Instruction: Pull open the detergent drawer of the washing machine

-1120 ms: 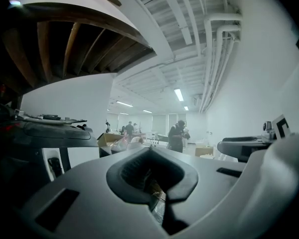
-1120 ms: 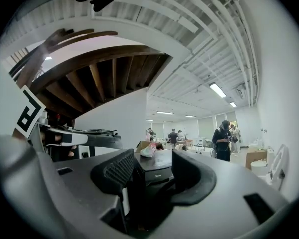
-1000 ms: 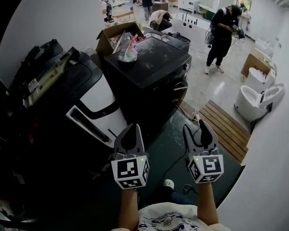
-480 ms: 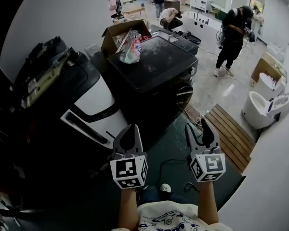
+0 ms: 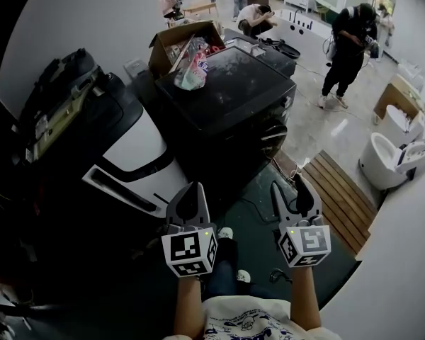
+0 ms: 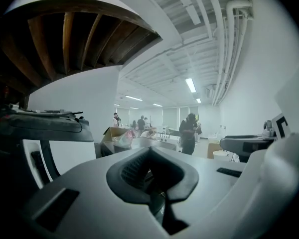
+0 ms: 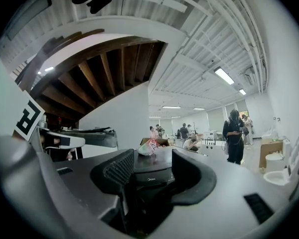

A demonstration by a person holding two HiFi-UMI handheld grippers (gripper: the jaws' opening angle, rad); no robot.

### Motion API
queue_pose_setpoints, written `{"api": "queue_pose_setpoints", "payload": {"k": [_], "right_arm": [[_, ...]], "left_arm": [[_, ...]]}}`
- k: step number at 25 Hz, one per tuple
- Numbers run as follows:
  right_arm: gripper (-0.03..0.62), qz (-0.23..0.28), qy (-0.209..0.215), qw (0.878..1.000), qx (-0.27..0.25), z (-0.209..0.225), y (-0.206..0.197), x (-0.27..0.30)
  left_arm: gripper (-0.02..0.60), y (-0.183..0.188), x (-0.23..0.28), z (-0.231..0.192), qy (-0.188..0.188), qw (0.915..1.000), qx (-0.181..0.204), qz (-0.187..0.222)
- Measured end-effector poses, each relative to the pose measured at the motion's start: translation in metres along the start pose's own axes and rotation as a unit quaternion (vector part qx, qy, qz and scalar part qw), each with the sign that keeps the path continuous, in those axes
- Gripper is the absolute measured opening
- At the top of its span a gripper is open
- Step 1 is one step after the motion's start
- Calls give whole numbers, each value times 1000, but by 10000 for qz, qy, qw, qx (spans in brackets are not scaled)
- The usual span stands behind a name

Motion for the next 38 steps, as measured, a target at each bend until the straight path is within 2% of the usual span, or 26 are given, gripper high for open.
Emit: {"api": "queue_pose_setpoints", "payload": {"k": [14,23,29,38], "right_arm": [[236,-75,-30,9999,102,49,0,131],[236,-219,-157,9994,226,71,-3,215],[236,-349,90,9991,244,75,-13,255],[236,-545,-31,9980,326,75,-38,290]], "left_arm": [[14,16,144,-15,-141,9999,48,-44],[14,25,237,-30,-408,9990,146,-142],[14,19,279,-38,-627,9975,205,-266],[14,-3,317,-54,-788,9956,211,-470]]}}
Point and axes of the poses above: the fingertips, and each gripper's own axes: x forward along the fingers, z to its right, y out of its top, the point moved 10 cm from there along -x, backward along the fingers, and after that the axes turned 10 degrees about y, right-handed, at the moved point
